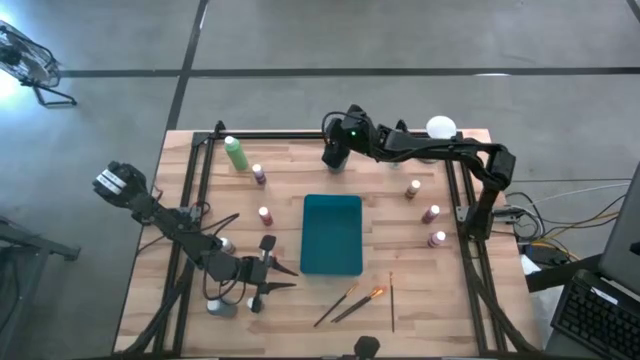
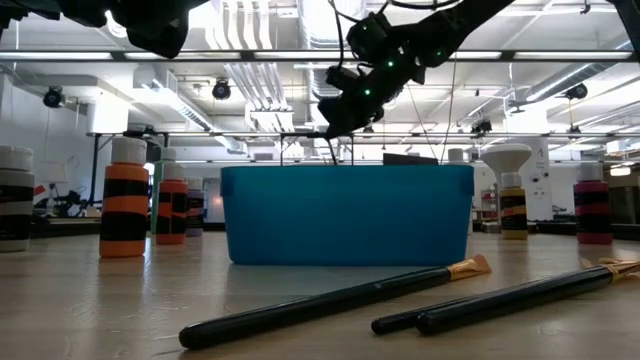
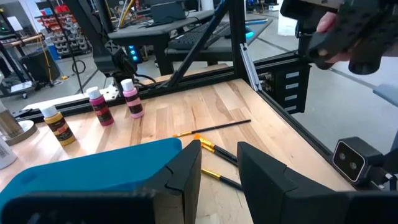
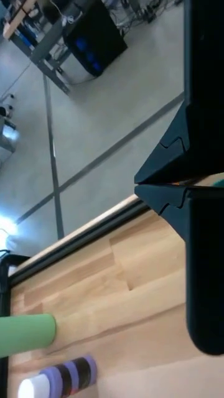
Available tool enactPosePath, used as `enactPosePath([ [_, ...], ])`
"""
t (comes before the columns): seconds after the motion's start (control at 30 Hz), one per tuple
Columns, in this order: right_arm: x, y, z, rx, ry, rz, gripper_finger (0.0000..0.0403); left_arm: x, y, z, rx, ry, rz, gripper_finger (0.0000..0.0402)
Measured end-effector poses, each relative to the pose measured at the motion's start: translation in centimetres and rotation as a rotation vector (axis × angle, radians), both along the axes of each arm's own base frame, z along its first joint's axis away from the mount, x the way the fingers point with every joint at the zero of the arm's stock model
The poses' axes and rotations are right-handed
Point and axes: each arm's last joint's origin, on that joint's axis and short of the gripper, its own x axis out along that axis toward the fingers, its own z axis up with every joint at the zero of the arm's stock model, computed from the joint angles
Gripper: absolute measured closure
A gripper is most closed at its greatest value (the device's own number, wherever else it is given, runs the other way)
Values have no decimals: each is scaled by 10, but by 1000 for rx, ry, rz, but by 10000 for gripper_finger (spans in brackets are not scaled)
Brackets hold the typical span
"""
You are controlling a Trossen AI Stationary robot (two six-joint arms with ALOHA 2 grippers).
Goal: Pick & Place Paint Supplies
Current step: Put the gold paint brush into the green cup
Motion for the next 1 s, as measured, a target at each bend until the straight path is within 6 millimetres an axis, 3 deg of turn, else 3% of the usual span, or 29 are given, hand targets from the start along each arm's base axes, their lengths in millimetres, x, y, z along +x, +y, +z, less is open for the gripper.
enactPosePath([
  [0.63,-7,1,-28,77,62,-8,395,0,0,0,-3,-3,0,291],
  [1.0,-7,1,-30,70,71,3,395,0,0,0,2,-3,2,291],
])
